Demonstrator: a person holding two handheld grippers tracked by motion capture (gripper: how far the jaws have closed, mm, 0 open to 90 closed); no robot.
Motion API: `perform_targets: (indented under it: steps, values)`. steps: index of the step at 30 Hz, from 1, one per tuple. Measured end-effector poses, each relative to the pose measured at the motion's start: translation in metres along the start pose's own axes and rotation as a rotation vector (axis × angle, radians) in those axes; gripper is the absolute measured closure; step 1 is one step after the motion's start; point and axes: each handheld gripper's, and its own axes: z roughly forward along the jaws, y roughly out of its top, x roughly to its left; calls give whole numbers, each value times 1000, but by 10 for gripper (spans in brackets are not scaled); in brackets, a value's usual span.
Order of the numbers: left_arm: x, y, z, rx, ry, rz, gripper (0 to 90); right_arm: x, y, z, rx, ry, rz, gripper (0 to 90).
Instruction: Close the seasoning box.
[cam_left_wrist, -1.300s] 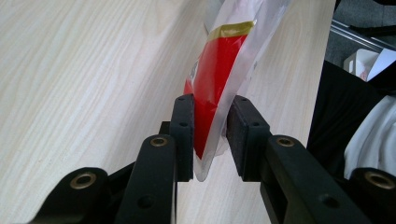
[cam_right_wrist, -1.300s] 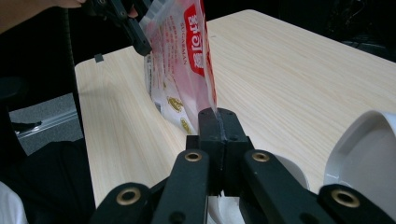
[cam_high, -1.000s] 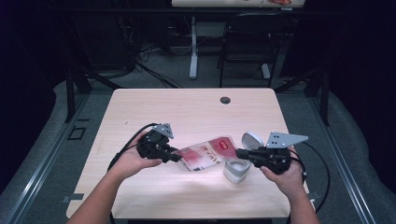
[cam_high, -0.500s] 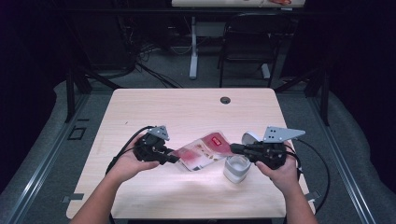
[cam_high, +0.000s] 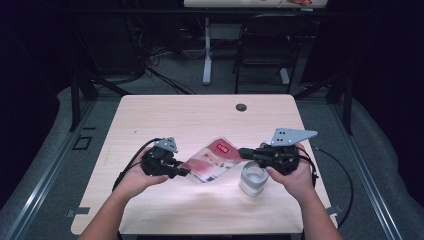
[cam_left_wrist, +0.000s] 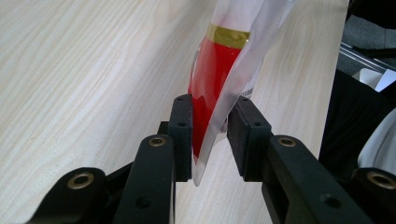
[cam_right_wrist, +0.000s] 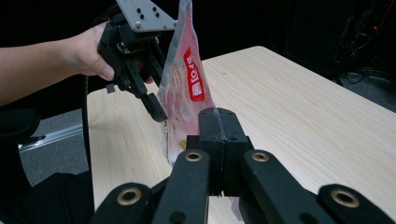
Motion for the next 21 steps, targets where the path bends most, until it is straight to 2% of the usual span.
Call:
perform_targets:
  steps: [7, 11, 21]
  values:
    - [1, -9, 2, -30, 14, -17, 712, 6, 13, 6, 39, -10, -33, 900]
    - [2, -13, 5, -32, 24, -21, 710, 9, 18, 11, 67, -15, -54, 900]
    - [7, -23, 12, -51, 34, -39, 704, 12, 24, 22, 87, -11, -66, 900]
